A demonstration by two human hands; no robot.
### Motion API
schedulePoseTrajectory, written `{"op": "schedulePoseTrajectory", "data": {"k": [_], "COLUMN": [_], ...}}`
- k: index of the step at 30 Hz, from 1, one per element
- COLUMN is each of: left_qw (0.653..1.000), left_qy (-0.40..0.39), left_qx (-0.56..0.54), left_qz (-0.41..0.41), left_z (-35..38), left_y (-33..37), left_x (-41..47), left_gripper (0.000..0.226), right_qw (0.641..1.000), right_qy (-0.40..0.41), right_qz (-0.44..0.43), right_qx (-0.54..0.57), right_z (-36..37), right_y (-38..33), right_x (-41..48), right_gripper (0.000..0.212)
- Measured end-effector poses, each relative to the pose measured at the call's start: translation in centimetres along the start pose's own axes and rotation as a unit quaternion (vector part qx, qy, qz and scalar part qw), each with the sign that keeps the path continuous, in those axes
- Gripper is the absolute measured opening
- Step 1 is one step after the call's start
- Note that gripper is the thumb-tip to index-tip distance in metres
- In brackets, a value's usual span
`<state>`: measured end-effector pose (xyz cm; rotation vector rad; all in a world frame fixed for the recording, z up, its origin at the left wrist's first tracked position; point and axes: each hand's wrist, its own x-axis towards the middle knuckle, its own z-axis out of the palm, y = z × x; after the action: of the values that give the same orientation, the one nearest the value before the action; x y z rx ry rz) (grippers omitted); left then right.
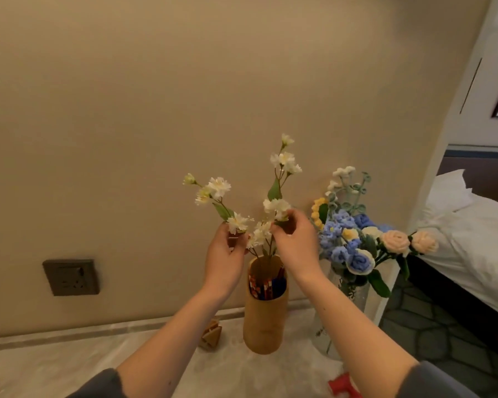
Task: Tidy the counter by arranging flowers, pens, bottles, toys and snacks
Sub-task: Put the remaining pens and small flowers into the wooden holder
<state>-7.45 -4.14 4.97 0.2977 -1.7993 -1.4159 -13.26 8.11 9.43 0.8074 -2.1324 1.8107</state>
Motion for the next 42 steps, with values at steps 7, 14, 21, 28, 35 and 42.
{"op": "schedulePoseTrajectory", "data": {"k": [7, 14, 21, 28, 35, 42], "left_qw": [0.997, 0.986, 0.978, 0.986, 0.988, 0.991], "left_qy": [-0.027, -0.051, -0.099, -0.083, -0.052, -0.057], "left_qx": [0.074, 0.143, 0.164, 0.126, 0.121, 0.064], "left_qz": [-0.025, -0.063, -0.081, -0.063, -0.079, -0.104], "left_z": [0.5, 1.0, 1.4, 1.4, 1.6, 1.7], "left_y": [-3.5, -5.1, -6.3, -6.3, -6.6, -7.1], "left_x": [0.0, 0.1, -0.6, -1.4, -1.4, -2.5], "left_gripper": [0.015, 0.012, 0.015, 0.014, 0.009, 0.020], "right_qw": [0.998, 0.986, 0.972, 0.950, 0.938, 0.967], "right_qy": [-0.046, -0.113, -0.116, -0.093, -0.105, -0.054], "right_qz": [0.026, 0.046, 0.093, 0.103, 0.131, 0.153], "right_qx": [-0.038, -0.111, -0.182, -0.279, -0.302, -0.196], "right_z": [1.4, 2.4, 1.9, 1.2, 0.4, 0.0], "right_y": [4.4, 7.0, 9.2, 10.5, 11.5, 12.1], "right_x": [-0.4, -0.3, -0.6, -1.2, -1.8, -3.2], "right_gripper": [0.028, 0.022, 0.020, 0.016, 0.020, 0.032]}}
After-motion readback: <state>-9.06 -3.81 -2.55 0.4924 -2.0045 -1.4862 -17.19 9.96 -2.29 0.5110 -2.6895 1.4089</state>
